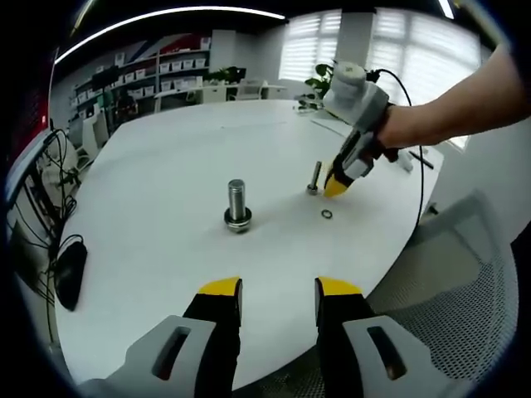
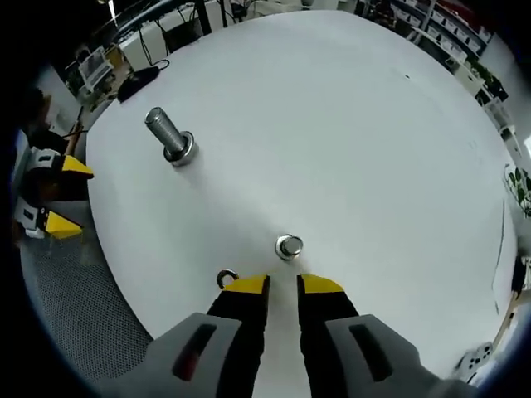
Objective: Place the washer onto the threaded stud by aligning its center hole with the stud, sliding it down to the base, and recovering from edge contact or off-axis alignment until the washer reaches the visible bottom stop.
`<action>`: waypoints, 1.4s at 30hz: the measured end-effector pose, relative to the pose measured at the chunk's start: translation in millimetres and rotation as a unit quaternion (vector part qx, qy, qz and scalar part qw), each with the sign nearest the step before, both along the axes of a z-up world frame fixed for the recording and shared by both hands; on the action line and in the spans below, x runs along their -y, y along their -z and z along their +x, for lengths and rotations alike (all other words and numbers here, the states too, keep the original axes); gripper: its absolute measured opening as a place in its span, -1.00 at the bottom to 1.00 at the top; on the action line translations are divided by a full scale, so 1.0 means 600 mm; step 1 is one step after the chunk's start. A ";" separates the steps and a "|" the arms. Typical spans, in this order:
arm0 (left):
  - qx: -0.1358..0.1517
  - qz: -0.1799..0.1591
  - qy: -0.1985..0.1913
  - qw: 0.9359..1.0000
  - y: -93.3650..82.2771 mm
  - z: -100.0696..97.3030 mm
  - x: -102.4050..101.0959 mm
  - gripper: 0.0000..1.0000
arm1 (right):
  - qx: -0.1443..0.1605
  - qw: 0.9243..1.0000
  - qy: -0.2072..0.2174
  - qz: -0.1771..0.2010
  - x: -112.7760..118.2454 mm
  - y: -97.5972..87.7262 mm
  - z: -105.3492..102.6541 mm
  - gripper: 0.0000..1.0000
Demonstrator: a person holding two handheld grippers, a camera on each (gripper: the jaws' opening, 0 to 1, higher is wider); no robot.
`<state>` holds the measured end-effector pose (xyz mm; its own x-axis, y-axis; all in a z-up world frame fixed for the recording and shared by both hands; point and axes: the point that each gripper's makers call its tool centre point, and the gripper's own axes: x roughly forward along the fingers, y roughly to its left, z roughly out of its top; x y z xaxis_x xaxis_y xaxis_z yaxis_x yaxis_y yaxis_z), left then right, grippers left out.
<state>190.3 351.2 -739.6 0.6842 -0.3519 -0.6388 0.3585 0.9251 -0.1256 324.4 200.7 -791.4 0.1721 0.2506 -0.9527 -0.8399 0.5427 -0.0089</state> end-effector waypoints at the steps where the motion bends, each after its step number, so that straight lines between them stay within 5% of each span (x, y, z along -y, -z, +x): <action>1: 0.000 0.000 0.000 1.000 0.000 0.000 0.000 -0.34 | -0.001 1.000 -0.002 0.002 0.000 0.000 -0.003 -0.64; 19: -0.001 0.001 -0.004 1.000 0.000 0.000 -0.004 -0.34 | -0.018 0.997 -0.077 0.004 -0.029 0.010 -0.062 -0.41; 36: -0.005 0.003 -0.003 1.000 0.003 0.000 -0.003 -0.34 | 0.004 0.990 -0.141 -0.010 -0.038 0.012 -0.059 -0.68; 42: -0.004 0.002 -0.003 1.000 0.003 0.001 -0.003 -0.34 | -0.010 0.989 -0.147 -0.024 -0.040 0.014 -0.055 -0.68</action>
